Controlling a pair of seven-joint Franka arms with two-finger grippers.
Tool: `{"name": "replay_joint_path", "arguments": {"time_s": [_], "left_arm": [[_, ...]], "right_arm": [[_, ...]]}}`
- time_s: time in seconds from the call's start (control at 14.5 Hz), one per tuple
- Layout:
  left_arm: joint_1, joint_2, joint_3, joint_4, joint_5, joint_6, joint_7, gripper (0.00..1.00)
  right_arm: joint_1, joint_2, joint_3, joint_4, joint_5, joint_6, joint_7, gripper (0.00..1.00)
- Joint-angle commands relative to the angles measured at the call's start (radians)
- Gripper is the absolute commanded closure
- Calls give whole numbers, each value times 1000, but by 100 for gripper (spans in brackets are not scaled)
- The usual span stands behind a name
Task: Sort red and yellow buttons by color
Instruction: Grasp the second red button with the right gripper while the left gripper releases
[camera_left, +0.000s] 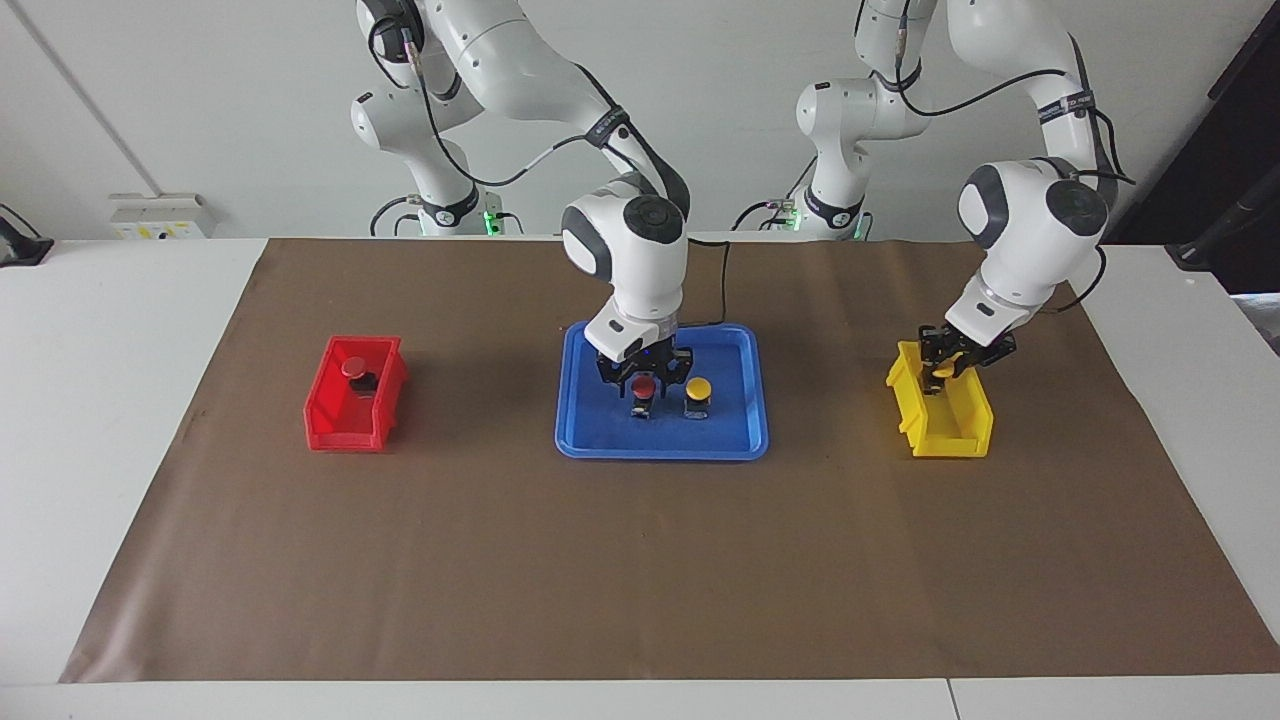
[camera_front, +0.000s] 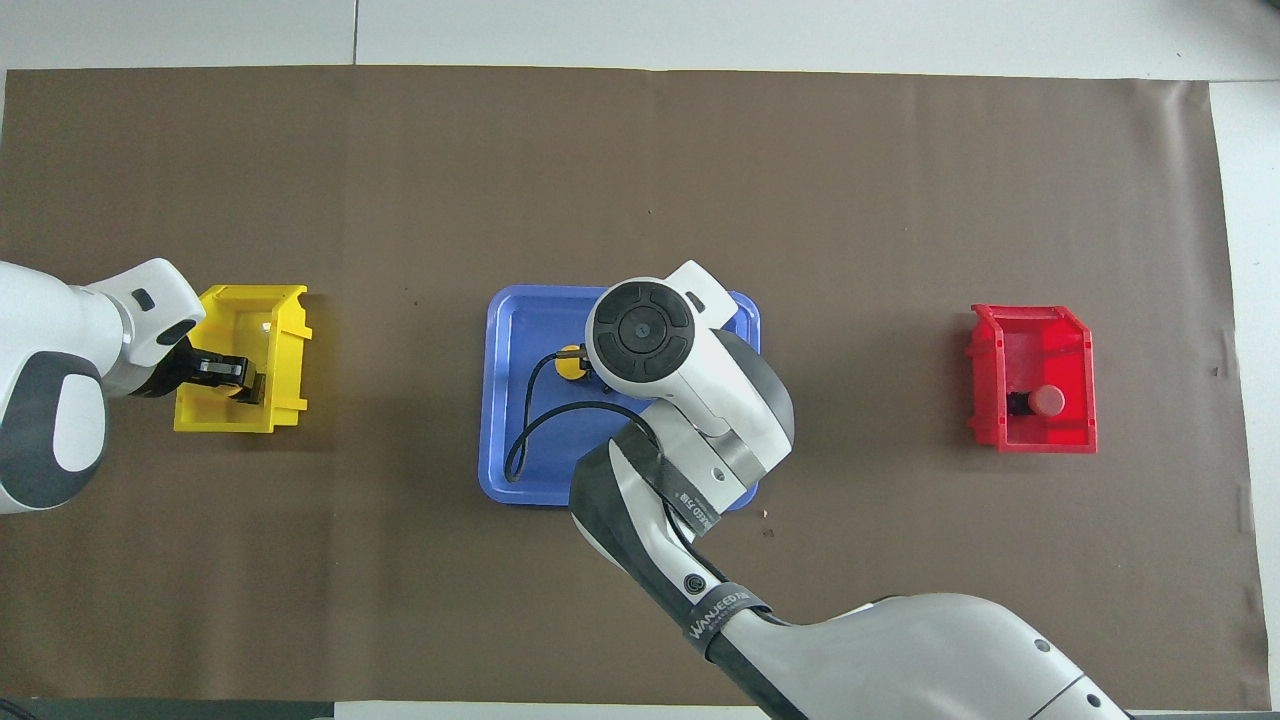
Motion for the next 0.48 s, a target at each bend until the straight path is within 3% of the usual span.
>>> {"name": "replay_joint_path", "arguments": {"time_s": [0.0,0.14,0.28,0.34,0.41], "left_arm": [[9,-13,-10,-21,8,34,3,31],[13,2,-10,37,8,-9,0,30],[9,-2,-10,171,7,-174,-5,30],[3,-7,-11,271,7,-287,-15,26],[0,-9,-19,369,8,-387,-29,14]], "right_arm": [[-16,-26,8,-8,-2,0,-1,87],[-49,-17,8,98,-2,-102,-22,90],[-129,-28,12,202,15,-251,-125,90],[-169,-72,8,207,49,-299,-215,90],[-215,-125,7,185,54,-324,-292,90]]}}
